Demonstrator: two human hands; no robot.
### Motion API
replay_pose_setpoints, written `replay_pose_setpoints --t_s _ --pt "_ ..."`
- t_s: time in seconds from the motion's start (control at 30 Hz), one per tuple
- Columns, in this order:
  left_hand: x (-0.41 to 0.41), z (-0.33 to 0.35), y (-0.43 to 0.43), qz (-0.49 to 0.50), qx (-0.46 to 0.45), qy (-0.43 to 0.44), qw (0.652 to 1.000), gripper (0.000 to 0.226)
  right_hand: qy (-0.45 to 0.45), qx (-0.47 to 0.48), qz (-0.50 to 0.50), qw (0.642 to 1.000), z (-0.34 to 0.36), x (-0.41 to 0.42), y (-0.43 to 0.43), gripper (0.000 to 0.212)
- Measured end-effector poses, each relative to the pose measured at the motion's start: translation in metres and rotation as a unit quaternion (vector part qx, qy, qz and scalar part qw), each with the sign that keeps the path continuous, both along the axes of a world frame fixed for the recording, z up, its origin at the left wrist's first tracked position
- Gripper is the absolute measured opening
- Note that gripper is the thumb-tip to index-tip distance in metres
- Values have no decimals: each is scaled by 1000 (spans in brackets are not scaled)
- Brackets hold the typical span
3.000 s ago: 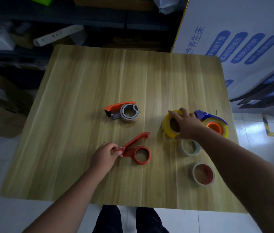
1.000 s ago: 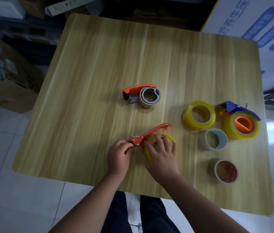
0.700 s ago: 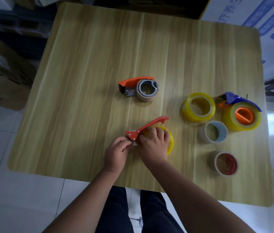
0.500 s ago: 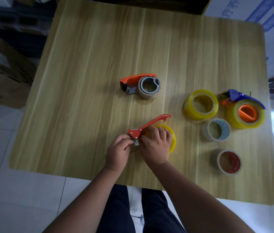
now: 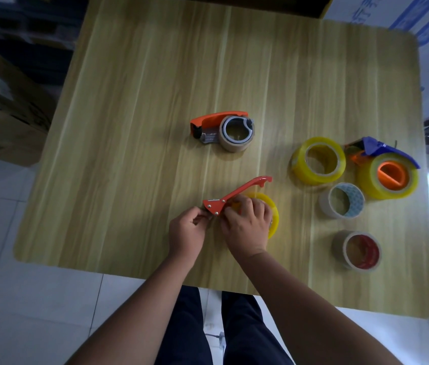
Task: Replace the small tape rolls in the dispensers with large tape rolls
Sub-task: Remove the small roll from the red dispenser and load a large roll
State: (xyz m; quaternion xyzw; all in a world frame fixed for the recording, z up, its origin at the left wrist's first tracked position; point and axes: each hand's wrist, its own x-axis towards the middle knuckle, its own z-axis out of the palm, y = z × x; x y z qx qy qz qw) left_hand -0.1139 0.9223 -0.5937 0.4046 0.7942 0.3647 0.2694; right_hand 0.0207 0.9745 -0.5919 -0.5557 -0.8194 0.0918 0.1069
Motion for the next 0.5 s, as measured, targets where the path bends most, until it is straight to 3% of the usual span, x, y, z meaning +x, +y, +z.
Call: replay_pose_setpoints --t_s 0.1,0.23,0.4,0.5 --pt "0 3 4 14 -22 -1 1000 8 7 -19 8 1000 4 3 2 18" --pt "-5 2 6 -28 13 47 998 9 27 -1 39 999 5 9 3 18" --pt "-14 -3 8 -58 36 -20 997 13 71 11 5 997 1 11 2 52" --pt "-18 -6 12 -58 36 -28 997 17 76 52 10 996 6 7 8 56"
